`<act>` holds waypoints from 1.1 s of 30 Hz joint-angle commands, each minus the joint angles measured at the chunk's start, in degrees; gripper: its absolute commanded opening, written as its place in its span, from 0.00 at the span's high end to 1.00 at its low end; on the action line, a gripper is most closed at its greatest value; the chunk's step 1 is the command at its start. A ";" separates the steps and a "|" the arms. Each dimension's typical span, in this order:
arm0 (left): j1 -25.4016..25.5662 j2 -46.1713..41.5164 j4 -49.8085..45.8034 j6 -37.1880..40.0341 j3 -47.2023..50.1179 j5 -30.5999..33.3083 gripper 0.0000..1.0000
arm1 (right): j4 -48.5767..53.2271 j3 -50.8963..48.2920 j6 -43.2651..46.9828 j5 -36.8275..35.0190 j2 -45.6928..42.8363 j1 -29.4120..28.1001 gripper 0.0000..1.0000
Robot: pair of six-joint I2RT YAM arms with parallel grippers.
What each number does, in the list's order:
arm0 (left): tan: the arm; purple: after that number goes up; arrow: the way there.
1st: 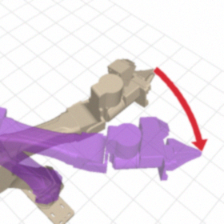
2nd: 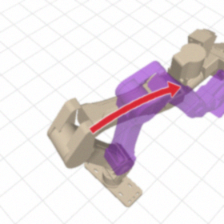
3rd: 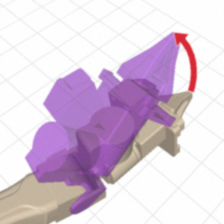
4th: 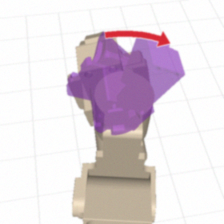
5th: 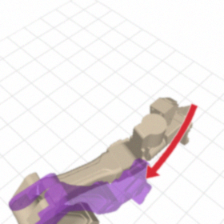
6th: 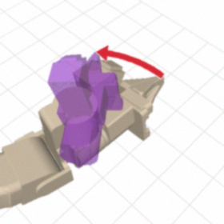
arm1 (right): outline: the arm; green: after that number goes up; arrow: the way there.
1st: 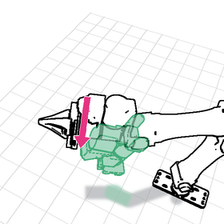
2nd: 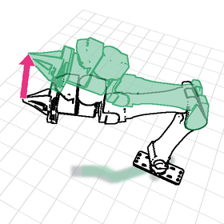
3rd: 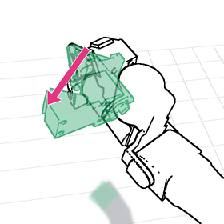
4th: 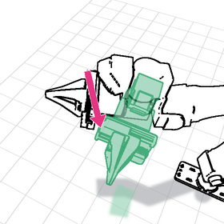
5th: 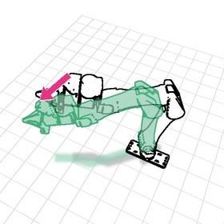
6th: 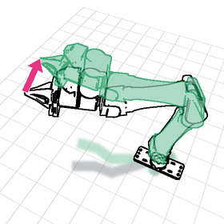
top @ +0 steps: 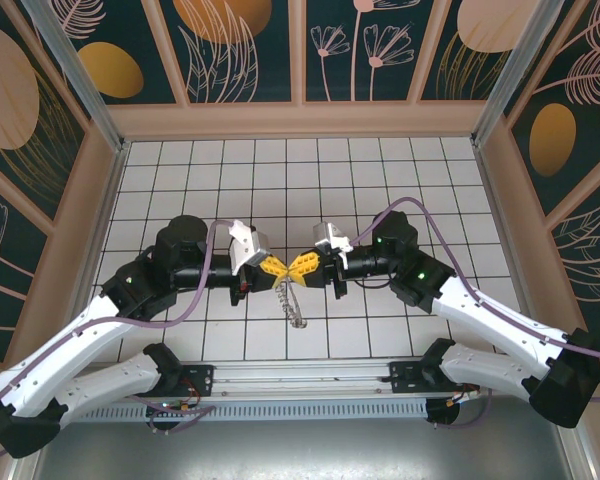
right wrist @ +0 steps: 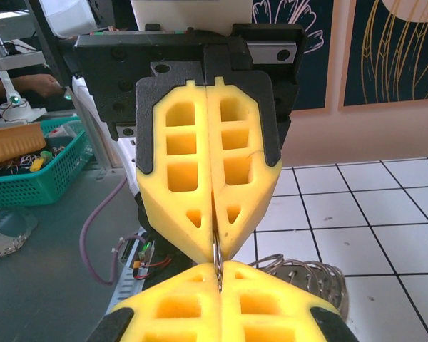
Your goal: Put the keys on the keyring
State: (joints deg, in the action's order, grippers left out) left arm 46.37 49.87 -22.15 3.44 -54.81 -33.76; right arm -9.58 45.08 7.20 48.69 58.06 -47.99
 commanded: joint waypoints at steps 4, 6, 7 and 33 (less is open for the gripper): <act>0.12 -4.27 6.52 -0.86 2.93 0.22 1.00 | -1.23 1.95 0.15 -2.26 -0.49 -0.13 1.00; 0.08 -5.49 9.03 -1.45 4.00 0.15 1.00 | -0.88 1.35 0.07 -2.49 -0.87 -0.17 1.00; 0.12 -5.90 9.84 -1.56 4.46 0.08 1.00 | -0.79 0.94 0.16 -2.67 -1.18 -0.26 1.00; 0.12 -7.41 14.24 -2.59 6.77 2.36 1.00 | -2.18 -2.72 -0.52 -4.26 -2.43 -0.56 0.90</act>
State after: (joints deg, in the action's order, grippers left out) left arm 46.52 44.66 -12.27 1.69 -48.18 -32.08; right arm -11.25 43.77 7.05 45.39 56.60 -48.75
